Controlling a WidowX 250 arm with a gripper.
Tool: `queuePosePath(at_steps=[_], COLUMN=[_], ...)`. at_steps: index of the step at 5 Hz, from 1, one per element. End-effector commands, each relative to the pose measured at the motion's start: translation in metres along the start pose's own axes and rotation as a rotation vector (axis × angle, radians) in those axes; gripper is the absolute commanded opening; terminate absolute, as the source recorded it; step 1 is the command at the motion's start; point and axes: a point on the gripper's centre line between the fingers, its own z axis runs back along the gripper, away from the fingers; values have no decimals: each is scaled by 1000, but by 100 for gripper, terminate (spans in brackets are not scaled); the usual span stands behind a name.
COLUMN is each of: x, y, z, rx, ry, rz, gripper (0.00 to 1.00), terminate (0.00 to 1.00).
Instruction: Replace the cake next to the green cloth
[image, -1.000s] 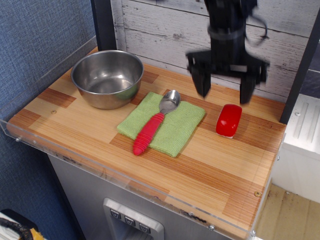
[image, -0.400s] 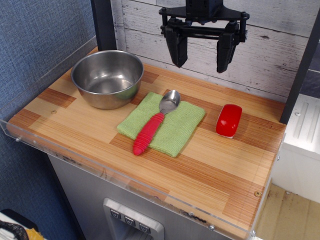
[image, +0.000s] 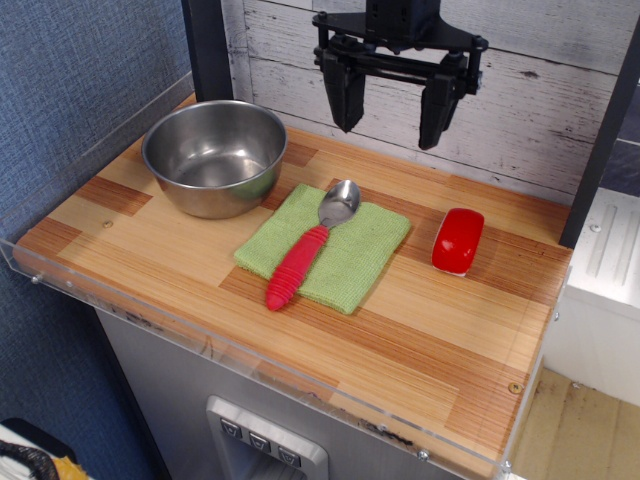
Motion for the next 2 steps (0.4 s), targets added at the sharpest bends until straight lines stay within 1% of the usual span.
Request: queuePosePath(at_steps=[1, 2], x=[2, 2], y=[2, 2], z=[12, 12], rx=[-6, -6], ry=[-44, -44], rz=[-4, -4], gripper=[100, 100], terminate=[0, 100])
